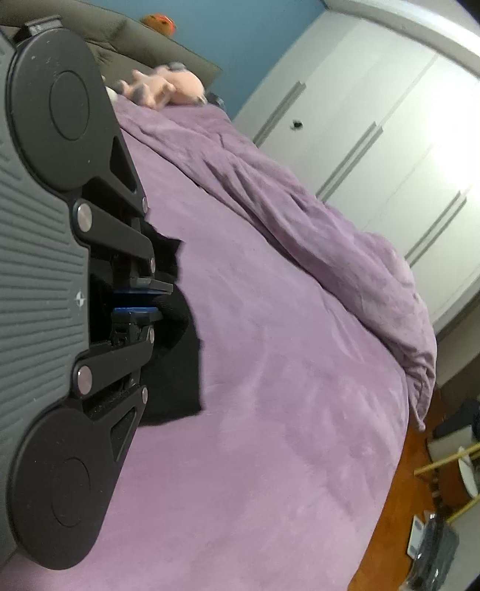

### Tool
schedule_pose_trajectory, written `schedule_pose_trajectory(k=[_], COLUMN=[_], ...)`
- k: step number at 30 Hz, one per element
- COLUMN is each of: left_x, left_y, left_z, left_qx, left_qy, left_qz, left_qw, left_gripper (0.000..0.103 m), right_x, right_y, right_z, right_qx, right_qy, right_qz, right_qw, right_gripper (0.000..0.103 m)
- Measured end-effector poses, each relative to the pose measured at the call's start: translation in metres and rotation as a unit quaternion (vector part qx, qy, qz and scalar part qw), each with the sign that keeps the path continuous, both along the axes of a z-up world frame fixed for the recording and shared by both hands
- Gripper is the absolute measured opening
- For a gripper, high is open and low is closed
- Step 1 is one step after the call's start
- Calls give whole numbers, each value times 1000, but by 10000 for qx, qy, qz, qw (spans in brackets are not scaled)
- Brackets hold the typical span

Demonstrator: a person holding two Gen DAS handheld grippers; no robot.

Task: Fold small clothes
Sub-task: 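Lift the hem with both grippers and fold it toward the collar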

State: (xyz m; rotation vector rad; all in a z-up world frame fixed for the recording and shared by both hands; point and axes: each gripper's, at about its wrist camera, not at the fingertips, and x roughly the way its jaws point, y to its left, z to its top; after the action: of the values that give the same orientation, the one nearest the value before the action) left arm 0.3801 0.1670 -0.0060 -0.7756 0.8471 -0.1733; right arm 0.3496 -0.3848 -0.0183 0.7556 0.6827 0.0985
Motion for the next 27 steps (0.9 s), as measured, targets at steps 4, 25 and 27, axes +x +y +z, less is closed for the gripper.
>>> schedule_pose_trajectory(k=[4, 25, 27], left_x=[37, 9, 21], left_y=[-7, -116, -122], left_z=[-3, -57, -57], left_qx=[223, 2907, 3059], left_qy=[25, -470, -472], left_qz=[285, -1032, -1001], left_qw=[9993, 9501, 9456], left_gripper=[8, 32, 32], right_x=[47, 63, 84], right_y=[3, 155, 165], right_z=[-11, -50, -49], right_qx=[-240, -2842, -2940], right_qy=[212, 163, 119], right_qz=[-194, 1719, 1741], right_qw=[9993, 9431, 9397], right_gripper=[5, 22, 22])
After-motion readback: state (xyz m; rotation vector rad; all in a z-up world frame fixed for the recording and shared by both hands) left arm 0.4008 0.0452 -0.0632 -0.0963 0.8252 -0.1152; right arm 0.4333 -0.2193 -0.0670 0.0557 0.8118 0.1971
